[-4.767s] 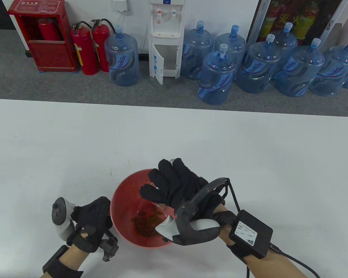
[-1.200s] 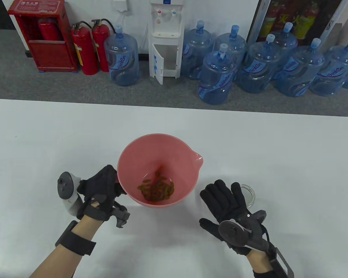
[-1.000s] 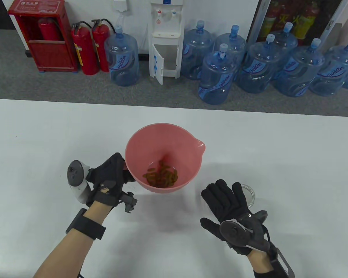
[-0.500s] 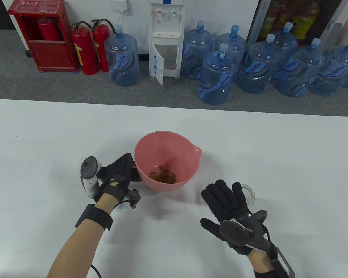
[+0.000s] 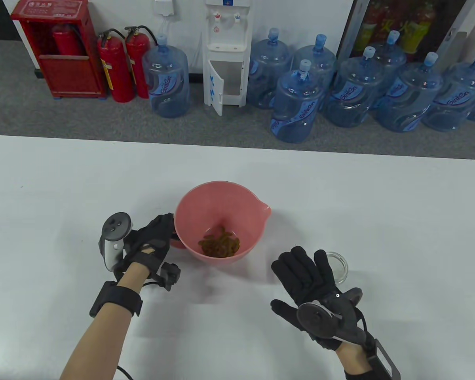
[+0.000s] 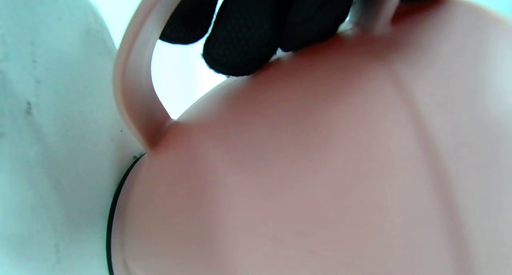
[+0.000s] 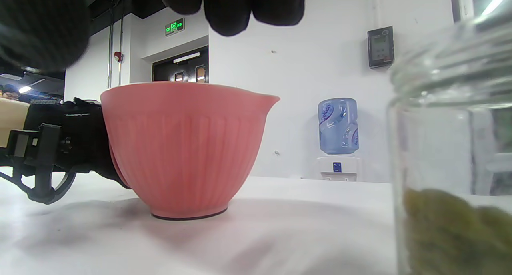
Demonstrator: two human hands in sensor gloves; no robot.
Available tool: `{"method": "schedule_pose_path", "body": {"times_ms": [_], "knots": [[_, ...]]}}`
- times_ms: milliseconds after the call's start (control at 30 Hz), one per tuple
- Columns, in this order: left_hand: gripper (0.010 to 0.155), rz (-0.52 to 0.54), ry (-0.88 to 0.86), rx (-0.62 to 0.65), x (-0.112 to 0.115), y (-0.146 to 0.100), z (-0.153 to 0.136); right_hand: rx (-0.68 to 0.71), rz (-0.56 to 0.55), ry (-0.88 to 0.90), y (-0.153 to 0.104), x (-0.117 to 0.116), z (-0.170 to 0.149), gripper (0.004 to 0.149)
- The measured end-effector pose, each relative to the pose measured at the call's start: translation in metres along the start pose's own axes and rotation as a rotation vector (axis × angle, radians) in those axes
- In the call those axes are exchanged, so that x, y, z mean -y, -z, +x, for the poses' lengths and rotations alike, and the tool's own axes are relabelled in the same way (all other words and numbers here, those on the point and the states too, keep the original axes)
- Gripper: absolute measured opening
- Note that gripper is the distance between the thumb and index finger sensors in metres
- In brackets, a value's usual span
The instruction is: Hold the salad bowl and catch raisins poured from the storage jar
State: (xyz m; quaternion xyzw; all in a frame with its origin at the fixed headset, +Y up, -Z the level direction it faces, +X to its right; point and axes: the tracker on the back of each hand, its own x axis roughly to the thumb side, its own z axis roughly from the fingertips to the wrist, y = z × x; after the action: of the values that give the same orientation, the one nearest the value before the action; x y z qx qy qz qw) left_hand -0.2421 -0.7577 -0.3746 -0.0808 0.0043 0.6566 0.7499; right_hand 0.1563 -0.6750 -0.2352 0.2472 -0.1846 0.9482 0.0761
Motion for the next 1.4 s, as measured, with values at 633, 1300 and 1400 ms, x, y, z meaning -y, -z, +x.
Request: {"method": "schedule_pose_path", "body": {"times_ms": [633,1300,1400], "knots": [[0.068,-0.005,0.895,0.547,0.033,-0.117,0.110,0.017,0.005,0.058,0.000,-0.006,0.015,0.089],[0.075,-0.112,1.278,0.687,0.089,-0.166,0.068,0.025,0.024,0.069,0.001,-0.013,0.022,0.090],[0.074,-0.129,1.276,0.683,0.091,-0.166,0.066,0.029,0.029,0.065,0.001,-0.015,0.023,0.090]]}}
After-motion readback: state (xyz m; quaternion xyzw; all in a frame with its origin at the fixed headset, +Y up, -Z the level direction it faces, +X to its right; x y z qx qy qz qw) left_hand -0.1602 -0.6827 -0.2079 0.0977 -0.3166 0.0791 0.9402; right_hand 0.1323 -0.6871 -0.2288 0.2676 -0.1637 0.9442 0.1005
